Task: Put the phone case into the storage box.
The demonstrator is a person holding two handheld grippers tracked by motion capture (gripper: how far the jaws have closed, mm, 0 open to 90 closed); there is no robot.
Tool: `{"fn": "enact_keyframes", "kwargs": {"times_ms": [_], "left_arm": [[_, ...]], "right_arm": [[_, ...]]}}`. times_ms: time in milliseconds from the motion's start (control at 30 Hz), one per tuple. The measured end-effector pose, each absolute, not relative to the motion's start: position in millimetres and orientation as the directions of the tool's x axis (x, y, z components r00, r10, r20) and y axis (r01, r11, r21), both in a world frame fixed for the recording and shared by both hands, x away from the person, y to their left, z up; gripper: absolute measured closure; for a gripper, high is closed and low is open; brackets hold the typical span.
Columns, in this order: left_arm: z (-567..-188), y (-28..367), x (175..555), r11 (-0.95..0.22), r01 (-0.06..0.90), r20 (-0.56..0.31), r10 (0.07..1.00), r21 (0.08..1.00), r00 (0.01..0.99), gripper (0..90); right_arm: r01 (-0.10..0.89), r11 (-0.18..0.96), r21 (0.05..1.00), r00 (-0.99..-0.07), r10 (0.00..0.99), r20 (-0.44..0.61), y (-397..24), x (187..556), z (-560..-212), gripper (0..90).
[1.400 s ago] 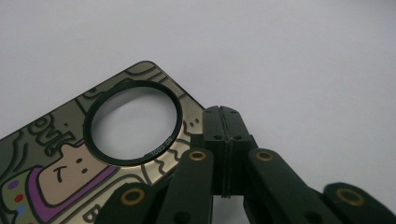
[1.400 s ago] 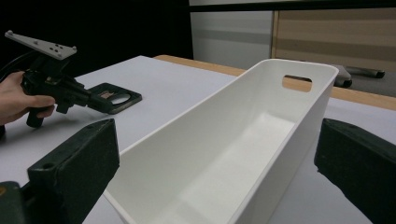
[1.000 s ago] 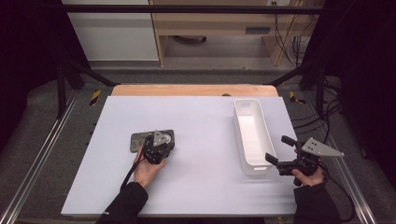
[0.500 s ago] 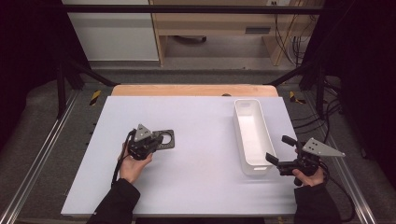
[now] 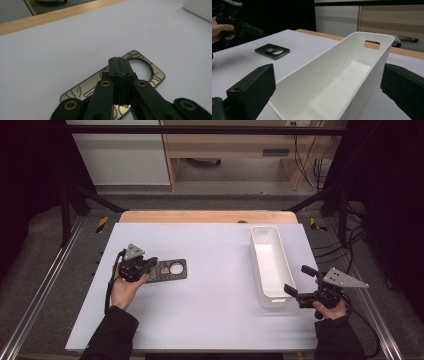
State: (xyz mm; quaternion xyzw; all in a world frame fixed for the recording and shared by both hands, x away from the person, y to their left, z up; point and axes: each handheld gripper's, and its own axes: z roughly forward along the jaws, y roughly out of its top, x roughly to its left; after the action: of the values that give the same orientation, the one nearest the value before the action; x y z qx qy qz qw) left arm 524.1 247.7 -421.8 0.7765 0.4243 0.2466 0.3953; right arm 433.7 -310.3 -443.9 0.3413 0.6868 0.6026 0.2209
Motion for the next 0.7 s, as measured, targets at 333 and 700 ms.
{"fn": "enact_keyframes", "kwargs": {"times_ms": [333, 700], "left_arm": [[-437, 261, 552, -0.293, 0.522, 0.029, 0.89, 0.801, 0.456, 89.2], [-459, 272, 573, -0.294, 0.592, 0.054, 0.92, 0.75, 0.388, 89.1]], "right_arm": [[0.202, 0.045, 0.978, -0.668, 0.737, 0.104, -311, 433, -444, 0.5], [0.204, 0.046, 0.978, -0.67, 0.735, 0.105, -310, 434, -445, 0.5]]}}
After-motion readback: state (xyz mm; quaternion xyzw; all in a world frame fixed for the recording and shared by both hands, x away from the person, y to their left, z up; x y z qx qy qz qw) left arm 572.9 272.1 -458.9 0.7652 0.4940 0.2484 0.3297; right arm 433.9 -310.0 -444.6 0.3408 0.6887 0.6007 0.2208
